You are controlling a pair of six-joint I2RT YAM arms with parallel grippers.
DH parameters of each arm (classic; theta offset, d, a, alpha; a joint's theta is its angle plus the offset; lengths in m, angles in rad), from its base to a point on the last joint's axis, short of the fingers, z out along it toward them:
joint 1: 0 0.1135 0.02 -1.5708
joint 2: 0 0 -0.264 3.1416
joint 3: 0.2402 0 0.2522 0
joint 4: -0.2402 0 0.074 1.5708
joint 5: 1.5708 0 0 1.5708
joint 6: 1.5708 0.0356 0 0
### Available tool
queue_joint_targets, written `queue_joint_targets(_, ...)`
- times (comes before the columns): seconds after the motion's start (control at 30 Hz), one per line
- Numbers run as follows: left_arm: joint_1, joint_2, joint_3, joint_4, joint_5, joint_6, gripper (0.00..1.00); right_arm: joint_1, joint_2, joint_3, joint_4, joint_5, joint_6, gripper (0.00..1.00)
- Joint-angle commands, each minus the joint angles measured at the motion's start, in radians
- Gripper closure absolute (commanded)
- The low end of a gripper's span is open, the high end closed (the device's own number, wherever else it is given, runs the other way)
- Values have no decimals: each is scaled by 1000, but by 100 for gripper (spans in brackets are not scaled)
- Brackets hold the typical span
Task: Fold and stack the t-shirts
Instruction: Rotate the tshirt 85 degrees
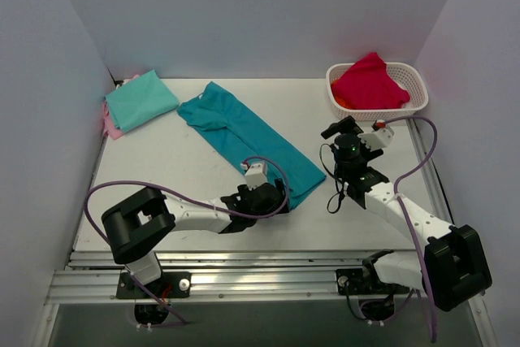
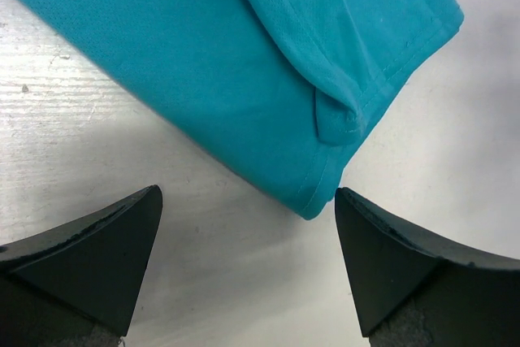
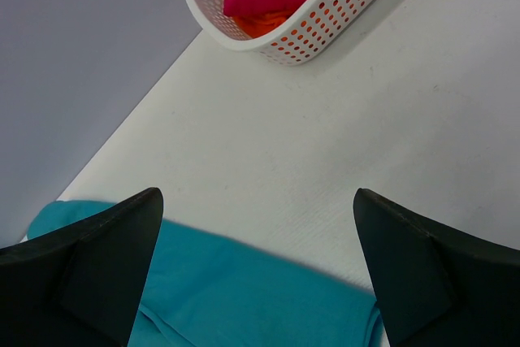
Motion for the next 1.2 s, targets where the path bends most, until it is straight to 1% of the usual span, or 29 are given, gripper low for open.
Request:
queue_joint_targets(0.0, -4, 67, 9, 4, 11, -58, 2, 5, -21, -11, -2, 49, -5, 0)
queue_joint_targets(0.23, 1, 182, 119, 7, 28, -39, 2, 5, -24, -21, 8, 49, -5, 0)
queue_joint_targets(0.27, 1, 207, 131, 7, 28, -35, 0, 4, -23, -19, 10, 51, -5, 0)
queue_joint_targets(0.3, 1, 218, 141, 6, 39, -32, 2, 2, -23, -19, 8, 49, -5, 0)
queue_joint_targets(0.33, 4, 227, 147, 9, 44, -32, 8, 2, -23, -17, 5, 52, -5, 0)
queue_joint_targets(0.37, 4, 235, 144, 26, 50, -29, 25, 2, -23, -17, 4, 54, -5, 0)
queue_joint_targets(0.43, 7, 235, 132, 44, 67, -30, 55, -1, -29, -22, 2, 58, -5, 0)
queue_joint_targets(0.5, 10, 224, 105, 49, 59, -39, 97, -4, -29, -25, 10, 61, -4, 0)
queue_joint_targets(0.57, 9, 201, 86, 37, 45, -44, 98, -4, -26, -30, 14, 58, -1, 0)
queue_joint_targets(0.63, 9, 172, 33, 27, 18, -53, 98, -4, -15, -27, 16, 52, 1, 0)
queue_joint_targets(0.73, 7, 72, -86, -12, -28, -96, 98, -2, -9, -24, 18, 42, 7, 0)
queue_joint_targets(0.77, 7, -1, -123, -49, -65, -111, 98, -2, -7, -24, 19, 38, 9, 0)
queue_joint_targets(0.8, 5, -43, -158, -74, -80, -145, 98, -1, -7, -27, 28, 26, 10, 0)
queue_joint_targets(0.83, 5, -90, -225, -101, -94, -163, 98, 2, -7, -28, 34, 19, 12, 0)
queue_joint_targets(0.87, 2, -195, -253, -194, -125, -176, 98, 10, -6, -31, 41, 11, 16, 0)
queue_joint_targets(0.9, -1, -251, -275, -250, -145, -208, 98, 12, 2, -36, 56, 2, 21, 1)
queue_joint_targets(0.93, -7, -372, -304, -305, -168, -223, 98, 16, 5, -37, 67, -20, 24, 1)
queue_joint_targets(0.97, -13, -437, -313, -438, -194, -242, 98, 36, 11, -39, 77, -29, 29, 1)
queue_joint_targets(1.0, -18, -495, -320, -516, -264, -287, 98, 48, 28, -39, 97, -35, 30, 1)
queue_joint_targets(1.03, -18, -558, -324, -589, -295, -315, 98, 65, 37, -36, 108, -44, 32, 1)
queue_joint_targets(1.07, -18, -666, -333, -706, -327, -337, 98, 85, 51, -30, 113, -41, 30, 1)
queue_joint_targets(1.1, -5, -717, -338, -756, -379, -355, 98, 138, 80, -21, 117, -34, 29, 1)
queue_joint_targets(1.13, 1, -812, -339, -791, -398, -354, 97, 165, 97, -1, 116, -23, 26, 1)
queue_joint_targets(1.17, 5, -854, -356, -813, -404, -364, 86, 191, 114, 12, 117, -12, 23, 1)
